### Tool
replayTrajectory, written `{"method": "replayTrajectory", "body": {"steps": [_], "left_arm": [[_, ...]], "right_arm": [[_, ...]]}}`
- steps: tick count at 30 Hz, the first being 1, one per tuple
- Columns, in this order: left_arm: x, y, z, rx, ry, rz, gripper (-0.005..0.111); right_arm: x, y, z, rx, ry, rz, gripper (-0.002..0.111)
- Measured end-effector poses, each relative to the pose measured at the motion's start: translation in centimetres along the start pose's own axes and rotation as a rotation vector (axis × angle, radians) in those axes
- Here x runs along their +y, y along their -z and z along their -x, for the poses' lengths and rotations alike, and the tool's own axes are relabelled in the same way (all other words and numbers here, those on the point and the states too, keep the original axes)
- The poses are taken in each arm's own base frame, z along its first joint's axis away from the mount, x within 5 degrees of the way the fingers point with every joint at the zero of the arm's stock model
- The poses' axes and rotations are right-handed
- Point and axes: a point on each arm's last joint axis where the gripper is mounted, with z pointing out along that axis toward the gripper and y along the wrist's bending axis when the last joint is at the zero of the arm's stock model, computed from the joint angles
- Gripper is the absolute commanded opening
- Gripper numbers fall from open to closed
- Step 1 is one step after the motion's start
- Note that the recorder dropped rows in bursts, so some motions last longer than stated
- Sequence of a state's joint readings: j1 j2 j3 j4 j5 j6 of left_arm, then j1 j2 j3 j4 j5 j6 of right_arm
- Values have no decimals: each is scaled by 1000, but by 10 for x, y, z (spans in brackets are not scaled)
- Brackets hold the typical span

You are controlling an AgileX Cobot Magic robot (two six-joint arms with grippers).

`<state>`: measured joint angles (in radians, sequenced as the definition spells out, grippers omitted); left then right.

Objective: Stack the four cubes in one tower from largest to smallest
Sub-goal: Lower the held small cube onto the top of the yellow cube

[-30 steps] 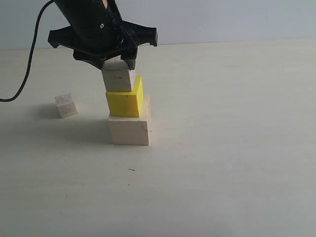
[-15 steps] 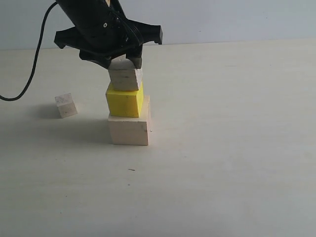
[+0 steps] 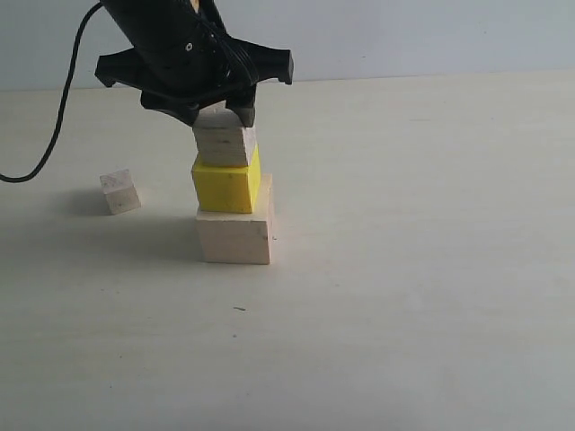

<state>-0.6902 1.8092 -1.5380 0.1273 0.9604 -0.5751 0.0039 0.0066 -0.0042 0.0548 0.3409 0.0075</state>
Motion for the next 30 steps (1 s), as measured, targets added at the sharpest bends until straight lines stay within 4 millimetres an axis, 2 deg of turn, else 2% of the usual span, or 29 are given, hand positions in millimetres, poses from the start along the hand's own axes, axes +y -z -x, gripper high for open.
{"method": "replayTrajectory", "body": {"steps": [30], "left_arm": [[5,4,-2,22,-5,45,1]], "right_arm": [[0,0,0,0,0,0,0]]}}
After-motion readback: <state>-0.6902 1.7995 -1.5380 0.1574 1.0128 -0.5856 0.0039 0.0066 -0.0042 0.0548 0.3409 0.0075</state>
